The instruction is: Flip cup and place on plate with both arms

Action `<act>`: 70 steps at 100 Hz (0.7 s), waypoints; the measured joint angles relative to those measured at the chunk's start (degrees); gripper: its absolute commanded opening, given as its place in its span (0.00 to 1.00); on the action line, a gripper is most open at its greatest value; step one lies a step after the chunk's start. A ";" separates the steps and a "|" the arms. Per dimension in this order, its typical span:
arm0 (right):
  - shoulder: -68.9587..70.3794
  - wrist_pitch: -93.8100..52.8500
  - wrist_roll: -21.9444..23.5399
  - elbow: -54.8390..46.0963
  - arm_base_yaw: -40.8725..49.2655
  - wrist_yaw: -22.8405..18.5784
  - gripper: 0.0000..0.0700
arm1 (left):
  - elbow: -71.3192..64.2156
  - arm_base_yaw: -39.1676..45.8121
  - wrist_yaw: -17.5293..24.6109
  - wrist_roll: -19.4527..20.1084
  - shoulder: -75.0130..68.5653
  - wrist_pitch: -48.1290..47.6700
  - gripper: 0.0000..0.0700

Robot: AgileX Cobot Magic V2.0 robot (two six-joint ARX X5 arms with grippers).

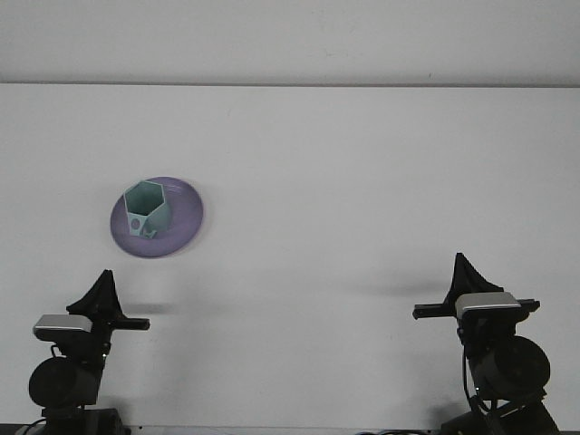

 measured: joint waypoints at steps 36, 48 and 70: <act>0.00 0.26 0.00 0.00 0.00 0.02 0.00 | -6.01 -2.25 -0.02 3.58 -3.93 2.62 0.02; 0.00 0.28 0.00 0.00 0.00 0.02 0.00 | -6.01 -2.29 -0.04 3.74 -3.93 2.73 0.02; 0.00 0.28 0.00 0.00 0.00 0.02 0.00 | -6.01 -2.29 -0.04 3.76 -3.93 2.73 0.02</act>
